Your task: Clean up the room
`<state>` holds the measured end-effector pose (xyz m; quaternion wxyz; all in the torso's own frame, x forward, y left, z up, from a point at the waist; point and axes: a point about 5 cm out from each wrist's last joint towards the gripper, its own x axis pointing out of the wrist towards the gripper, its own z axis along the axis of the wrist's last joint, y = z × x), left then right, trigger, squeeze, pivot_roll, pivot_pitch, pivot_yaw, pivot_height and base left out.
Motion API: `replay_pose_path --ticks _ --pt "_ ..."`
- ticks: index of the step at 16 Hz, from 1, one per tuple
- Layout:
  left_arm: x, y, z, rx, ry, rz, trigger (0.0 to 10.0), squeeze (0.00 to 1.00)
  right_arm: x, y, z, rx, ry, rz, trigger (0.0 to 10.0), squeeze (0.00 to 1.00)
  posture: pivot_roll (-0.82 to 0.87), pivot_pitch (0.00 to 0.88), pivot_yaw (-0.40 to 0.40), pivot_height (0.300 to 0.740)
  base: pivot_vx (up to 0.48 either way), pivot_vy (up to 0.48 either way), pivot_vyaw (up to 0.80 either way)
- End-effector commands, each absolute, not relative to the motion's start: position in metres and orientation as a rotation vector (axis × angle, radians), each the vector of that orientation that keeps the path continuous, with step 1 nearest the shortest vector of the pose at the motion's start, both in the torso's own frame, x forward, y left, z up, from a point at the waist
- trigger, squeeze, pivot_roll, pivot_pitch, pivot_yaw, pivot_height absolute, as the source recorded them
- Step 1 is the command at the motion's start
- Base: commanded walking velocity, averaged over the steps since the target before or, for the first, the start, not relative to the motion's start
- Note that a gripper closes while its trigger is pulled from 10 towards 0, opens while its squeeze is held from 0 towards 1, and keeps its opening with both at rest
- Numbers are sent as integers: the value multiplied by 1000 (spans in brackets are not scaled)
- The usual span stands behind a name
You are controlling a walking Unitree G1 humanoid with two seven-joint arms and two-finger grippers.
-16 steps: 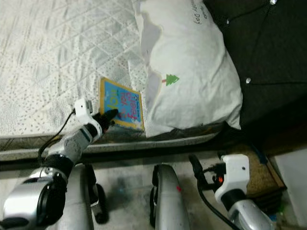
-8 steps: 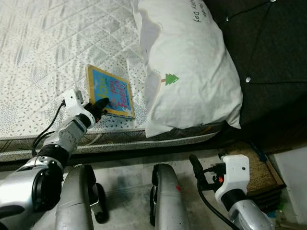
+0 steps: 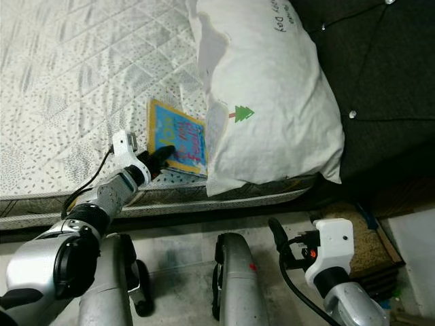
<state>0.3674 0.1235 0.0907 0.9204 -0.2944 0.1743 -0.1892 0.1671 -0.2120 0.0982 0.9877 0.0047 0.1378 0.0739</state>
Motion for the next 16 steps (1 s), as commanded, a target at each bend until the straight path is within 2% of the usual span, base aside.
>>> replay_pose_path --ticks 1,2,3,4,16 --pt "366 120 89 -590 381 -415 10000 0 162 -217 96 -7 298 125 10000 0 -321 313 -113 613 0 0 0" --pt "365 121 87 -569 397 -415 10000 133 162 -218 96 -7 299 123 10000 0 -320 313 -114 613 0 0 0" --pt "365 124 86 -566 406 -412 10000 957 162 -218 96 -8 301 123 10000 0 -319 314 -112 613 0 0 0" --pt "364 125 85 -562 411 -413 10000 1000 162 -217 96 -8 301 123 10000 0 -319 314 -112 613 0 0 0" --pt "361 161 78 -488 415 -293 10000 1000 168 -211 92 0 297 126 10000 0 -284 292 -89 613 0 0 0"
